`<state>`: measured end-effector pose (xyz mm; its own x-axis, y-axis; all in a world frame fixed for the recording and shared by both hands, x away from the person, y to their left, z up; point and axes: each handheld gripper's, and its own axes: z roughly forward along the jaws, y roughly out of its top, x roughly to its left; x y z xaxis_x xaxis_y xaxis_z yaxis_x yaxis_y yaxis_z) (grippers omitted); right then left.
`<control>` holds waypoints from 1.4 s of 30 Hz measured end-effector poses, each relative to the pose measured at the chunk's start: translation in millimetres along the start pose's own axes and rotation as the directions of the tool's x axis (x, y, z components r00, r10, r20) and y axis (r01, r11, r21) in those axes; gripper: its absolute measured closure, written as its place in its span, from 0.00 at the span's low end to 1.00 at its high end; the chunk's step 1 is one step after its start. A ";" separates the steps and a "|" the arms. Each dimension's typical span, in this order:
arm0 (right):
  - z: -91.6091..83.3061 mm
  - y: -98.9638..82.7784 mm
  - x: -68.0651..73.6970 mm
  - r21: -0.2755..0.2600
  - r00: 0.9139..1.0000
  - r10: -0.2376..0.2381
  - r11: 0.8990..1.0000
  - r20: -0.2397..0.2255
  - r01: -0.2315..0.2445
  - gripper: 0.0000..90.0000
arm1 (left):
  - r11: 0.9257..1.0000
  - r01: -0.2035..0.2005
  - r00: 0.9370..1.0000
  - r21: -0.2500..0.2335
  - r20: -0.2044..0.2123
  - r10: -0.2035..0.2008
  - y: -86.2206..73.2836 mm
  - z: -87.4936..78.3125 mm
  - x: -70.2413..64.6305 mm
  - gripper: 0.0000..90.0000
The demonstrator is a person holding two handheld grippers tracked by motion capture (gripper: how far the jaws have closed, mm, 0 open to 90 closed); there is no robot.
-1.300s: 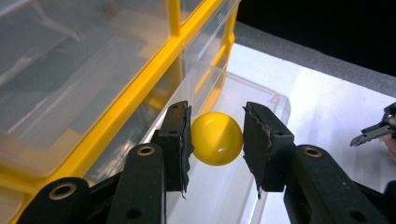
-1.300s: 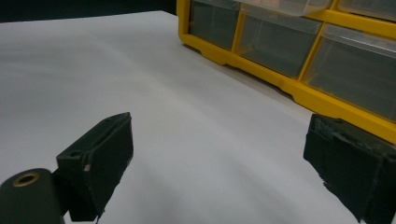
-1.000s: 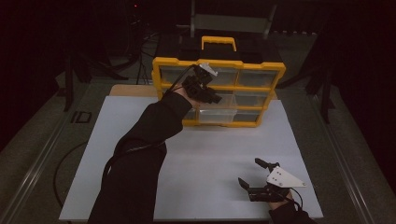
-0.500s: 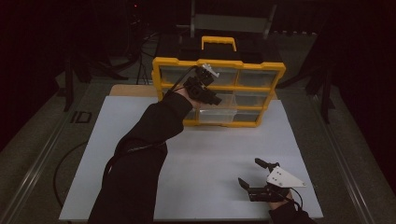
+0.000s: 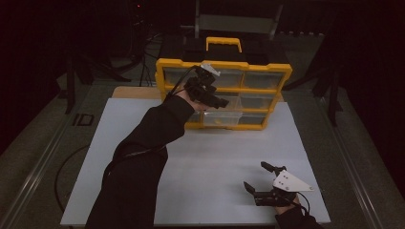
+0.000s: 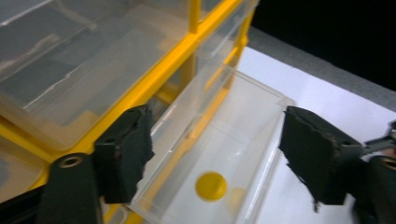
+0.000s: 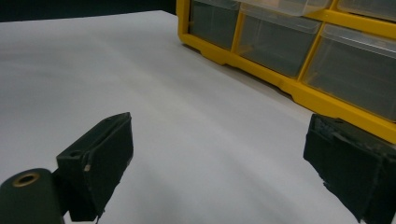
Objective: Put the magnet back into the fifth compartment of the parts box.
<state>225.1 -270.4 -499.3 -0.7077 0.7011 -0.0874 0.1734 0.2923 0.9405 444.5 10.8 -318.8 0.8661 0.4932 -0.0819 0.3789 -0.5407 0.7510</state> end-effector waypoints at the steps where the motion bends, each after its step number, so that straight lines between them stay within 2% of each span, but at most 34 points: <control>1: -0.1 0.1 0.2 0.002 1.000 0.001 1.000 0.000 -0.001 0.09 | 1.000 -0.003 1.000 -0.006 0.015 0.003 -1.4 -1.3 -0.6 0.26; 2: 0.0 0.0 0.2 0.002 1.000 0.000 1.000 0.000 0.000 0.09 | 1.000 -0.002 1.000 -0.005 0.006 0.002 -2.4 -1.6 -1.3 0.23; 4: 0.3 0.0 0.4 0.004 1.000 -0.002 1.000 0.000 0.002 0.09 | 1.000 -0.013 1.000 -0.001 0.015 0.013 -4.7 -2.6 -2.2 0.19; 6: 0.3 0.0 0.6 0.005 1.000 -0.002 1.000 0.001 0.002 0.09 | 1.000 -0.010 1.000 0.009 0.010 0.010 -6.7 -3.4 -3.3 0.19; 10: -0.5 0.7 0.5 0.001 1.000 -0.004 1.000 0.004 0.004 0.09 | 1.000 -0.001 1.000 0.005 0.023 0.001 -9.2 -6.0 -5.3 0.08; 13: -0.6 0.5 -0.1 -0.002 1.000 -0.006 1.000 0.008 0.006 0.09 | 1.000 -0.014 1.000 0.005 0.020 0.014 -11.0 -7.9 -7.5 0.03; 19: -0.9 0.8 0.3 -0.002 1.000 -0.006 1.000 0.013 0.006 0.09 | 0.999 -0.025 0.999 -0.025 0.043 0.027 -16.2 -14.8 -8.9 0.00; 22: -0.8 0.7 0.1 0.000 1.000 -0.004 1.000 0.015 0.004 0.09 | 0.999 -0.024 0.999 -0.043 0.045 0.026 -19.6 -19.2 -7.5 0.00; 26: -0.6 0.6 -0.1 -0.001 1.000 -0.006 1.000 0.018 0.006 0.09 | 0.998 -0.022 0.999 -0.054 0.027 0.024 -22.8 -24.8 -6.6 0.00; 31: -0.5 0.7 0.4 -0.001 1.000 -0.003 1.000 0.016 0.003 0.09 | 0.998 -0.022 0.999 -0.066 0.028 0.024 -25.9 -31.5 -5.4 0.00; 35: -0.4 0.5 0.2 -0.001 1.000 -0.002 1.000 0.015 0.002 0.09 | 0.997 -0.022 0.999 -0.080 0.046 0.025 -27.6 -34.2 -5.1 0.00; 39: -0.1 0.4 -0.3 -0.002 1.000 0.009 1.000 0.015 -0.009 0.09 | 0.995 -0.046 0.998 -0.091 0.048 0.050 -29.4 -36.3 -6.5 0.00; 42: -0.3 0.2 0.2 0.002 1.000 0.001 1.000 0.016 -0.001 0.09 | 0.993 -0.056 0.997 -0.102 0.054 0.062 -30.0 -37.7 -7.3 0.00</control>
<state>224.7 -270.4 -499.0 -0.6966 0.7115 -0.0921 0.1752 0.2932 0.9399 414.5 49.1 -316.1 0.9042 0.4211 -0.0709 0.2948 -0.4953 0.8172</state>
